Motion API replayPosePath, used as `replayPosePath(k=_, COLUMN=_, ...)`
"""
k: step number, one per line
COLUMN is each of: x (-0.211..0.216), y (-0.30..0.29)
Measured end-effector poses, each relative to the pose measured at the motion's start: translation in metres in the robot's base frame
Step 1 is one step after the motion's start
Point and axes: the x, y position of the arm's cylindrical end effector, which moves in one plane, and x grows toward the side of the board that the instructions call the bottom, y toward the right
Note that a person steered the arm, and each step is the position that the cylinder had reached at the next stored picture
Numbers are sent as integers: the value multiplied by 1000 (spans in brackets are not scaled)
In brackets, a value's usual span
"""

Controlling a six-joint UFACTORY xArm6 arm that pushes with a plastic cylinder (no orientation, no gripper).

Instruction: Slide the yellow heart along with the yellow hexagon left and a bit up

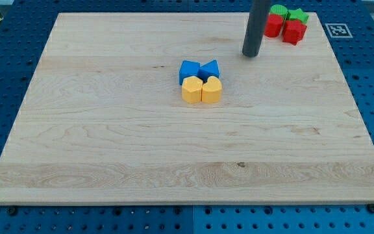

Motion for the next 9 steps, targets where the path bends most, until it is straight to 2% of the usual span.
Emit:
replayPosePath(k=2, x=37, y=-2)
replayPosePath(k=4, x=51, y=-2)
replayPosePath(k=5, x=83, y=-7)
replayPosePath(k=7, x=90, y=-11)
replayPosePath(k=9, x=103, y=-78)
